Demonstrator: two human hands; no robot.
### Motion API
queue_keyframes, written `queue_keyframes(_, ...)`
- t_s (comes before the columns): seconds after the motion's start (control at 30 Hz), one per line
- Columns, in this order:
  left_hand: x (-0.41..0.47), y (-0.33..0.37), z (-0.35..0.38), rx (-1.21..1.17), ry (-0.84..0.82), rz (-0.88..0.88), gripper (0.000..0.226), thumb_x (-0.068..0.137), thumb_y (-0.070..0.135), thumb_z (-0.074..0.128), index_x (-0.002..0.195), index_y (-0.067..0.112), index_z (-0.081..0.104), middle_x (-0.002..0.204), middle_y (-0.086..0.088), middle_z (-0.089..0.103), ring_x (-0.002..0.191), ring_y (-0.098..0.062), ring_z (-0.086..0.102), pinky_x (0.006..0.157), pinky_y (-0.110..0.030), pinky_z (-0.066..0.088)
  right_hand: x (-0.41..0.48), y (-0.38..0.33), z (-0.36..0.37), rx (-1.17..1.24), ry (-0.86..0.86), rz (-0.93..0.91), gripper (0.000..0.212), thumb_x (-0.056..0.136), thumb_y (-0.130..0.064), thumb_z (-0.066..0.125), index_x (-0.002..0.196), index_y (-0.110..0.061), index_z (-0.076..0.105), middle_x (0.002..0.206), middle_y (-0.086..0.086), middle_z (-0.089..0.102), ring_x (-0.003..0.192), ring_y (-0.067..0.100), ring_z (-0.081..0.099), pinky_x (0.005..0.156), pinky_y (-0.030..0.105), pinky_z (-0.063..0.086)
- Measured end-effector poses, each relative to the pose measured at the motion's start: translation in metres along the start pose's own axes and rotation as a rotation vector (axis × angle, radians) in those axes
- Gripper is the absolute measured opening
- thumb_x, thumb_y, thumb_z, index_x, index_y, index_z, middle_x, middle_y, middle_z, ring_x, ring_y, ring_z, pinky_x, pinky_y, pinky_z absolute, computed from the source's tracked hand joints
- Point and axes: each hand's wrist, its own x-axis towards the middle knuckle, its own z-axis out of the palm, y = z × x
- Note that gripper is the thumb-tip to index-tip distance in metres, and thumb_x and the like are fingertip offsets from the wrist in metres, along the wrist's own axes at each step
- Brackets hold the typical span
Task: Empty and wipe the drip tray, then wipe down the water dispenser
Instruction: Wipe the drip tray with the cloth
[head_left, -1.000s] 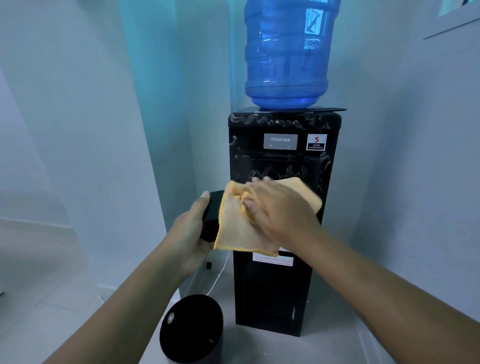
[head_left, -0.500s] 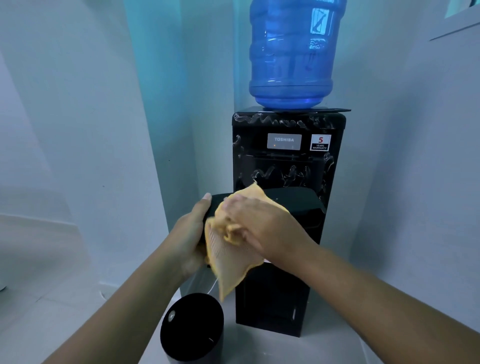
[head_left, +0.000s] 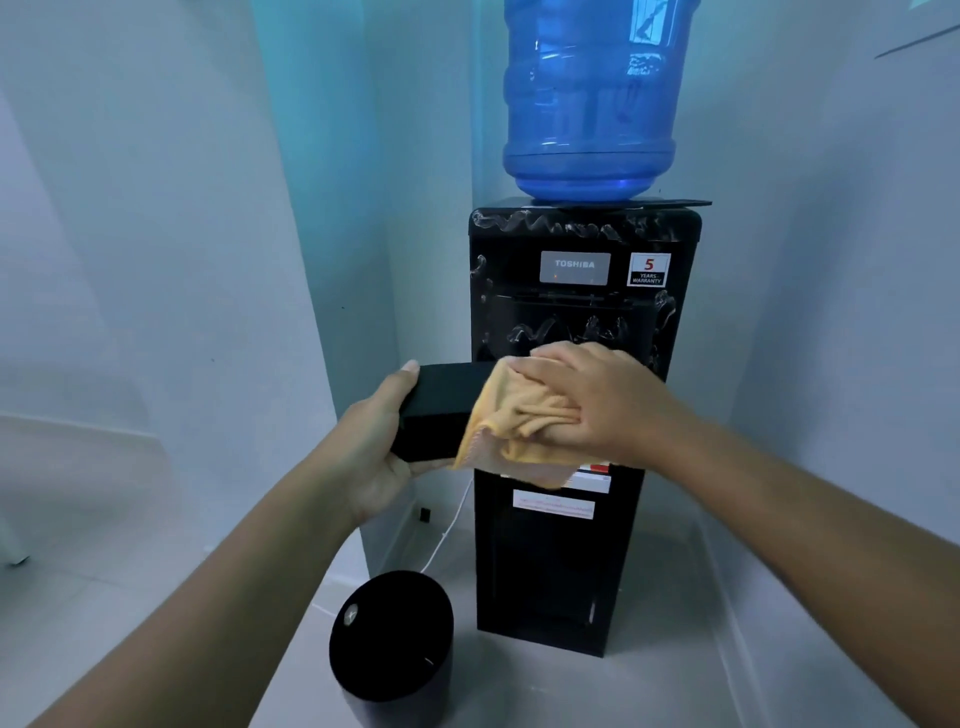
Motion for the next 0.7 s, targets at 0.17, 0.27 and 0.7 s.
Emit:
queue_keyframes(0.17, 0.001, 0.010, -0.004, -0.050, 0.053, -0.066, 0.030, 0.098, 0.034, 0.059, 0.109, 0.006, 0.061, 0.084, -0.017, 0.076, 0.080, -0.033, 0.076, 0.058, -0.046, 0.060, -0.012, 0.003, 0.002, 0.214, 0.163, -0.060, 0.040, 0.088, -0.014, 0.060, 0.127, -0.023, 0.062, 0.107, -0.003, 0.059, 0.100, 0.021, 0.055, 0.079, 0.037, 0.048)
queue_keyframes(0.27, 0.000, 0.003, -0.004, -0.048, 0.077, -0.108, 0.029, 0.099, 0.034, 0.058, 0.108, 0.007, 0.061, 0.077, -0.015, 0.076, 0.074, -0.031, 0.076, 0.055, -0.044, 0.060, -0.002, 0.003, -0.007, 0.236, 0.384, 0.116, 0.049, 0.088, -0.010, 0.053, 0.133, -0.029, 0.056, 0.092, 0.000, 0.048, 0.080, 0.022, 0.052, 0.060, 0.033, 0.043)
queue_keyframes(0.7, -0.008, -0.013, 0.004, 0.019, -0.001, -0.090, 0.042, 0.099, 0.040, 0.055, 0.115, 0.002, 0.067, 0.105, -0.019, 0.074, 0.087, -0.031, 0.074, 0.068, -0.045, 0.061, 0.006, -0.028, 0.003, 0.253, 0.049, -0.013, 0.051, 0.091, -0.061, 0.044, 0.138, -0.042, 0.040, 0.137, -0.009, 0.051, 0.127, 0.016, 0.046, 0.104, 0.041, 0.037)
